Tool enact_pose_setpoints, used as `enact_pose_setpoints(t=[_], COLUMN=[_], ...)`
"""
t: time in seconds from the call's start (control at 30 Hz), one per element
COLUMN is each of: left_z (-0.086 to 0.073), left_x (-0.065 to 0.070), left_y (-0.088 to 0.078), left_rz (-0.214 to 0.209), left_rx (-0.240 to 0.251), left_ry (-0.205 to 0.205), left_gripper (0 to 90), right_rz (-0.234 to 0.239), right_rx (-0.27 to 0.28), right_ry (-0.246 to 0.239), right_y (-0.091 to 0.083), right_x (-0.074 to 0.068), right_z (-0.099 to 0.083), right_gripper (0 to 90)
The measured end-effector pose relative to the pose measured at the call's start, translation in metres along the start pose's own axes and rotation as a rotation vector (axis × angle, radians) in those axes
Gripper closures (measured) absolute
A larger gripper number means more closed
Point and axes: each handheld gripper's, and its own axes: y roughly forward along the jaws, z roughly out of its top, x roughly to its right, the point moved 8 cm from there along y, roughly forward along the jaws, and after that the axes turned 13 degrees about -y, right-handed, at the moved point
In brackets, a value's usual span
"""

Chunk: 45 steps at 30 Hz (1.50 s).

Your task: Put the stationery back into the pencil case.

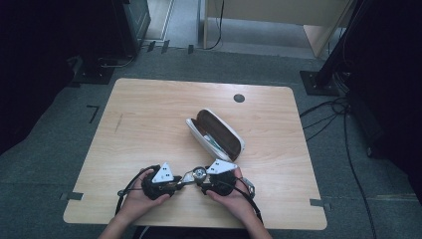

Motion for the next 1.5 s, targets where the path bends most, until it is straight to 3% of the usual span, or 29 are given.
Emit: enact_pose_setpoints(t=[0.27,0.4,0.73,0.93,1.17,1.3,1.37,1.43,1.5], left_z=[0.000,0.000,0.002,0.004,0.007,0.004,0.002,0.000,-0.001], left_x=[-0.004,-0.004,-0.004,-0.005,-0.004,-0.004,-0.002,-0.001,-0.001], left_y=[-0.001,-0.002,-0.005,-0.009,-0.011,-0.008,-0.006,-0.003,-0.002], left_rz=[-0.010,-0.021,-0.044,-0.064,-0.083,-0.073,-0.090,-0.070,-0.051], left_rx=[-0.007,-0.012,0.005,0.024,0.038,0.021,0.009,-0.006,-0.012], left_ry=[-0.019,-0.018,-0.021,-0.046,-0.070,-0.057,-0.051,-0.032,-0.015], left_gripper=[80.3,81.9,82.2,82.0,84.9,79.6,72.1,62.1,58.0], right_rz=[0.005,-0.005,0.021,0.020,0.009,0.019,0.020,0.021,0.030], right_rx=[0.012,0.010,0.002,-0.004,-0.011,-0.010,-0.010,-0.008,-0.009], right_ry=[-0.051,-0.104,-0.093,-0.117,-0.183,-0.192,-0.188,-0.189,-0.178], right_y=[0.002,0.004,0.004,0.004,0.006,0.007,0.007,0.007,0.007], right_x=[0.002,0.001,0.001,0.000,-0.005,-0.007,-0.006,-0.006,-0.006], right_z=[0.000,0.002,0.000,0.000,0.001,0.002,0.002,0.002,0.002], right_gripper=[35.8,36.3,37.4,35.1,31.9,31.8,33.0,35.5,37.9])
